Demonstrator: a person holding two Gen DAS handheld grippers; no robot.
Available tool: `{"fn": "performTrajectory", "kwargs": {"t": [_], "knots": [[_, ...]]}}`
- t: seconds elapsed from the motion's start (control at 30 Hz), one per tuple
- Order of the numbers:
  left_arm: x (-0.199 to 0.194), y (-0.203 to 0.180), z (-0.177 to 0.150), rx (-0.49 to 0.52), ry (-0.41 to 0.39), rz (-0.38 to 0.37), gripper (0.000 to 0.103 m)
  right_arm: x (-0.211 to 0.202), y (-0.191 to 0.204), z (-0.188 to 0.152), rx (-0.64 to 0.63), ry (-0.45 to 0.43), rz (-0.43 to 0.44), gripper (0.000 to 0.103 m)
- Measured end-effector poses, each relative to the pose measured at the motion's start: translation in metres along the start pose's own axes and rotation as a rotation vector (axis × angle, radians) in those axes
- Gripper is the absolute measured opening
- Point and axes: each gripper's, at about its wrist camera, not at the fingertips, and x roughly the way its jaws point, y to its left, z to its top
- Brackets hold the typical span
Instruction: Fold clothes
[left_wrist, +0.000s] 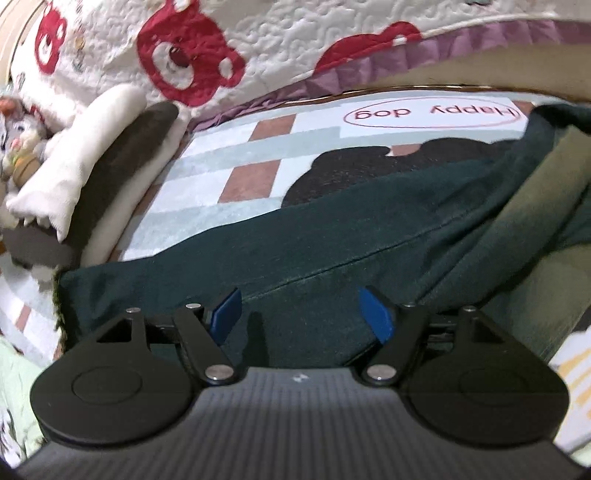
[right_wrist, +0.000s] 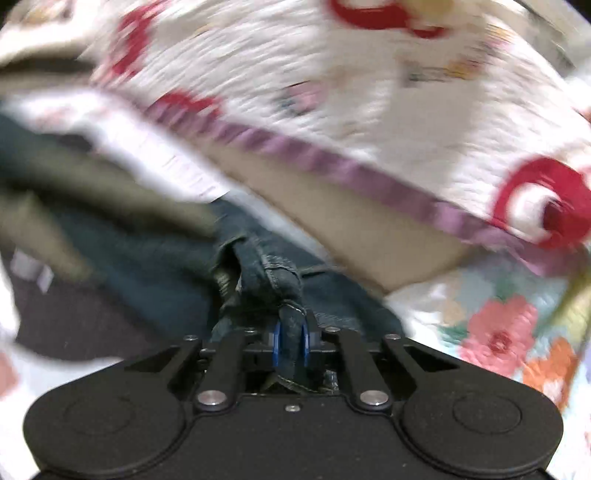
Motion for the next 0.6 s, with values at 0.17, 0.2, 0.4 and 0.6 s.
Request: {"fn": "performTrajectory", "kwargs": {"t": [0.17,0.2,0.4,0.6], "knots": [[0.011,0.008,0.001,-0.087,0.042,-0.058,0.074,-0.012,-0.081,0.015,0.284,-0.052,-0.109,0.009],[0.013,0.014,0.001,-0.140,0.058,-0.084,0.074,-0.014,-0.089,0.015,0.297,-0.057,-0.126,0.009],[-0.003,0.009,-0.005,-0.103,0.015,-0.189,0.075,-0.028,-0.132,0.017,0.375,-0.090,-0.229,0.009],[-0.019,-0.023,0.001,0.028,-0.052,-0.282,0.080,-0.036,-0.146,0.022,0.438,-0.100,-0.203,0.009]]}}
